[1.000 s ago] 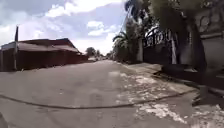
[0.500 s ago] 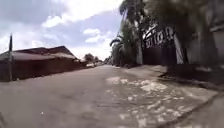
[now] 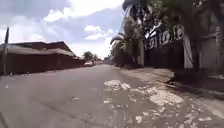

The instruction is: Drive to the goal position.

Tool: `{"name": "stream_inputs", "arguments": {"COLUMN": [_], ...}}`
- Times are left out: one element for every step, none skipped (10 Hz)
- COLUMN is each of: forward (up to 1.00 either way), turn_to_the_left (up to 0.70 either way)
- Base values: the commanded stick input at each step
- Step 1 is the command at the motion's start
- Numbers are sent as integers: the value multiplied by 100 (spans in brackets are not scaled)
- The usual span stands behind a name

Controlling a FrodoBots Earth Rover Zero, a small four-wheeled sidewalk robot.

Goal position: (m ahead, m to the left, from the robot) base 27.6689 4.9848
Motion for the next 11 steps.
{"name": "stream_inputs", "arguments": {"forward": [100,100,100,100,100,100,100,100,100,100,100], "turn_to_the_left": [0,0,0,0,0,0,0,0,0,0,0]}}
